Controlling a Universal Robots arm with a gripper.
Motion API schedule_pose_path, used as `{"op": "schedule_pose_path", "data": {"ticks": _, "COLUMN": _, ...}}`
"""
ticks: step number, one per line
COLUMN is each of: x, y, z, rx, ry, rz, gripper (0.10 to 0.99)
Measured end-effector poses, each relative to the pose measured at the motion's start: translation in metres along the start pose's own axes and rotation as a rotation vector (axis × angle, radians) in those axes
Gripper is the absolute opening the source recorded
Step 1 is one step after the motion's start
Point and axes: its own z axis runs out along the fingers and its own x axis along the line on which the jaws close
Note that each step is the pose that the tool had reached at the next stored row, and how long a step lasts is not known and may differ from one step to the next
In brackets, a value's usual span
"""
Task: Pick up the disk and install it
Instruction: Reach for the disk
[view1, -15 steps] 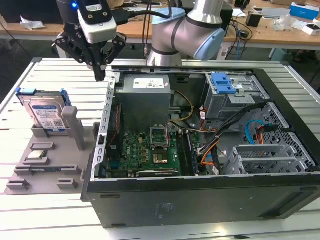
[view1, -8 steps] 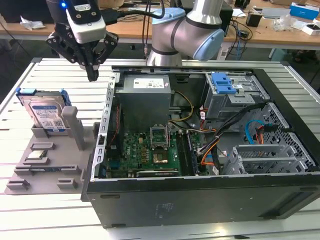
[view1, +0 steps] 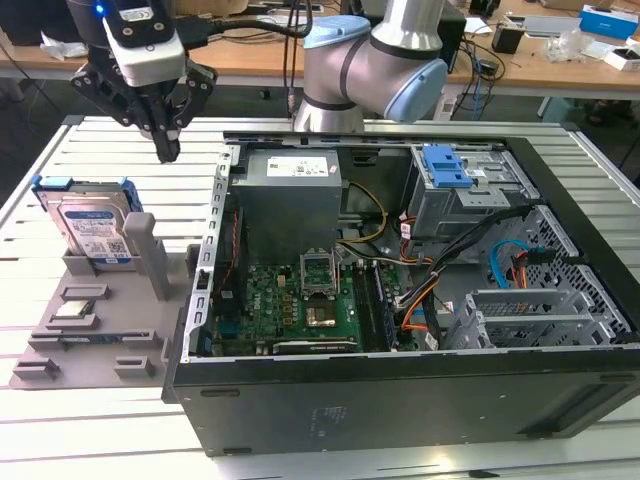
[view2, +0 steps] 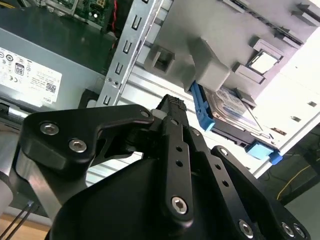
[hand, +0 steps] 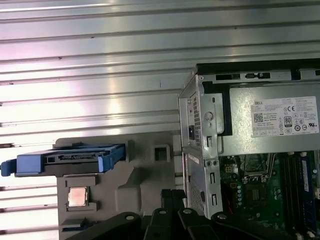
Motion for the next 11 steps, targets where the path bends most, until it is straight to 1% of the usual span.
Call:
{"op": "schedule_pose_path", "data": {"ticks": 1, "x": 0.0039, "y": -0.0003, "z": -0.0001, "rx": 0.000, "ry": 0.0000, "rz": 0.000, "gripper": 0.106}}
{"op": "schedule_pose_path", "data": {"ticks": 4, "x": 0.0108, "y": -0.0008, "z": -0.0003, "rx": 0.000, "ry": 0.0000, "rz": 0.000, "gripper": 0.106}}
{"op": "schedule_pose_path", "data": {"ticks": 5, "x": 0.0165, "y": -0.0012, "z": -0.0005, "rx": 0.000, "ry": 0.0000, "rz": 0.000, "gripper": 0.106}}
{"op": "schedule_pose_path", "data": {"ticks": 6, "x": 0.0194, "y": -0.0014, "z": -0.0005, "rx": 0.000, "ry": 0.0000, "rz": 0.000, "gripper": 0.106}}
{"op": "schedule_pose_path", "data": {"ticks": 11, "x": 0.0306, "y": -0.0022, "z": -0.0008, "rx": 0.000, "ry": 0.0000, "rz": 0.000, "gripper": 0.106}}
